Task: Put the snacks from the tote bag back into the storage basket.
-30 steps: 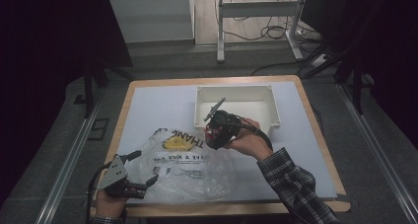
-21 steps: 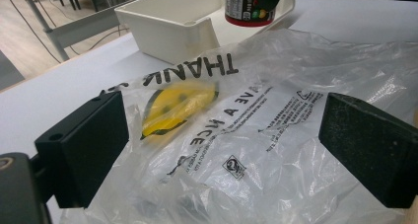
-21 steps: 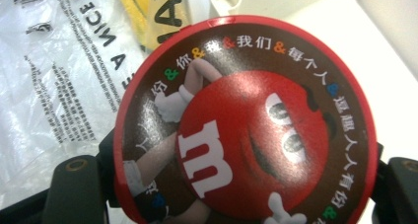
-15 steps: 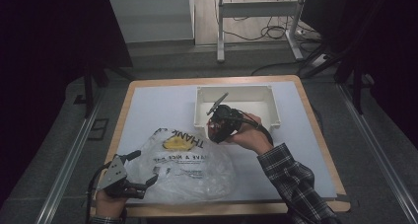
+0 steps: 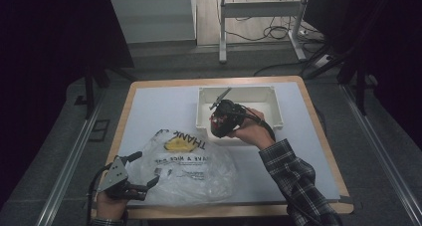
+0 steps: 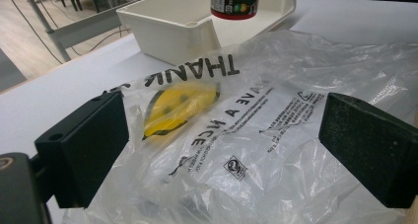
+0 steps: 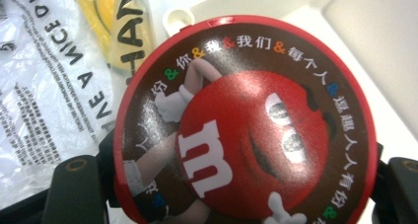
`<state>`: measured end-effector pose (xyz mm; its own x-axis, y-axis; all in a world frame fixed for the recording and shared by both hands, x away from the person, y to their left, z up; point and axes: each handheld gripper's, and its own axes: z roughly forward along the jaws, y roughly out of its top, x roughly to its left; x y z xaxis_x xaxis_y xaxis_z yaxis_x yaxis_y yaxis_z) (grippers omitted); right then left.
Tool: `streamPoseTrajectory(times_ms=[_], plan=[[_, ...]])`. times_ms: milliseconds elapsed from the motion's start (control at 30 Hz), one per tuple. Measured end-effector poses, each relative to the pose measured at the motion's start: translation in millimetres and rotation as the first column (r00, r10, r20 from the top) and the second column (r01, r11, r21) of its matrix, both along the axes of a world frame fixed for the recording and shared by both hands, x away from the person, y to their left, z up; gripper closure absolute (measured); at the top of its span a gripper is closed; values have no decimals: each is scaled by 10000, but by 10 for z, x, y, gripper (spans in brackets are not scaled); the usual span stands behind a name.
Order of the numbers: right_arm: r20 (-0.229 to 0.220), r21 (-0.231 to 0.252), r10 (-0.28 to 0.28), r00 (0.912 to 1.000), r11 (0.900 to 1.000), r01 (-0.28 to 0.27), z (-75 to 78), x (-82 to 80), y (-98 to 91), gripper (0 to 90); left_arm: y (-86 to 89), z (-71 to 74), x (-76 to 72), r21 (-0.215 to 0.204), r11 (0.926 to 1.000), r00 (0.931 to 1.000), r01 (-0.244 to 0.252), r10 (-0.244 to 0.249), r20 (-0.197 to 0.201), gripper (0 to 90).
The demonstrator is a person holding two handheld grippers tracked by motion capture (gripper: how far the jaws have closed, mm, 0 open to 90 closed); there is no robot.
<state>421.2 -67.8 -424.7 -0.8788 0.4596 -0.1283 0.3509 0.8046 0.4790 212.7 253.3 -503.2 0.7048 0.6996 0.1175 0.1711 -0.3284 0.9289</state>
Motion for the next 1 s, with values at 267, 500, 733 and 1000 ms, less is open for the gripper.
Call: streamPoseTrajectory(times_ms=[267,500,733,1000], plan=[[151,-37,-71,9999,10000,72,-15,106,82,253,-8,3,-3,-47,10000,10000,5,-5,14,47],[139,81,-153,9998,9999,151,-58,215,162,254,-8,3,-4,-55,10000,10000,7,-7,-6,47],[118,205,-203,9997,9996,201,-113,335,220,254,-12,3,-9,-57,10000,10000,2,-2,-18,47],[145,336,-392,9991,9987,387,-156,459,244,254,-13,5,-8,1,10000,10000,25,-25,28,47]])
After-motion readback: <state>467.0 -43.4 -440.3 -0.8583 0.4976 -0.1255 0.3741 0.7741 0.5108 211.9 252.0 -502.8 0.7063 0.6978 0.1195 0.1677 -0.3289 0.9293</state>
